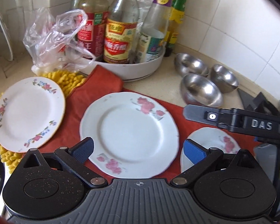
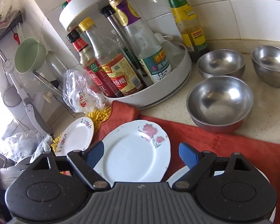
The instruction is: Organize plates and bowls
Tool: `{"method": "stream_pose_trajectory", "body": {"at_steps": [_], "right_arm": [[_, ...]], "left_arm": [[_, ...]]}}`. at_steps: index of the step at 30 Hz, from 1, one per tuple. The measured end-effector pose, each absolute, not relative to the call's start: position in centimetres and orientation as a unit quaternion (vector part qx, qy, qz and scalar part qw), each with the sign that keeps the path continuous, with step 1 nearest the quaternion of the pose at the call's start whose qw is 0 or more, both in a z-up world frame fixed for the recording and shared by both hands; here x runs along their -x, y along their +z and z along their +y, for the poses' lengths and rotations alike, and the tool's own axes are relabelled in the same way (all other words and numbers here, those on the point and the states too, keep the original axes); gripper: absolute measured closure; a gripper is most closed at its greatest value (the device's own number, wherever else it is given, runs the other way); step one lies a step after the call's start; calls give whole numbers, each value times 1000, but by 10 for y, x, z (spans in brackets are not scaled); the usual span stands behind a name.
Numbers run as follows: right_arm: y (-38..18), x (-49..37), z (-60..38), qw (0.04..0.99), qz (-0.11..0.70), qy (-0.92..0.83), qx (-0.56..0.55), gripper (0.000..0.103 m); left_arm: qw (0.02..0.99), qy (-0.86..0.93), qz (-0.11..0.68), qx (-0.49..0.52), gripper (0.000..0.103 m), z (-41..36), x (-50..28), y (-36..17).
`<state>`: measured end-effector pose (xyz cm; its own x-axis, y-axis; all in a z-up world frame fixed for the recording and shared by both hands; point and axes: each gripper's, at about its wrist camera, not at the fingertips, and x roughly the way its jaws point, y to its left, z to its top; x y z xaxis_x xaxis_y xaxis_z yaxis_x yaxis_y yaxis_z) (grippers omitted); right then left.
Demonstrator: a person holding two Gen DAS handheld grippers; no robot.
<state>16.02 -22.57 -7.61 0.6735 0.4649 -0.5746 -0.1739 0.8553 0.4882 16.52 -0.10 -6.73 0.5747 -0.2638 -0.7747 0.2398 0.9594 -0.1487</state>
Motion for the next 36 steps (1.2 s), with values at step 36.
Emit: {"method": "stream_pose_trajectory", "body": {"at_steps": [36], "right_arm": [[-124,-214,-196,851,461,210,-141,32]], "left_arm": [[855,-76,511,-44,0,-6,-226,-131]]}}
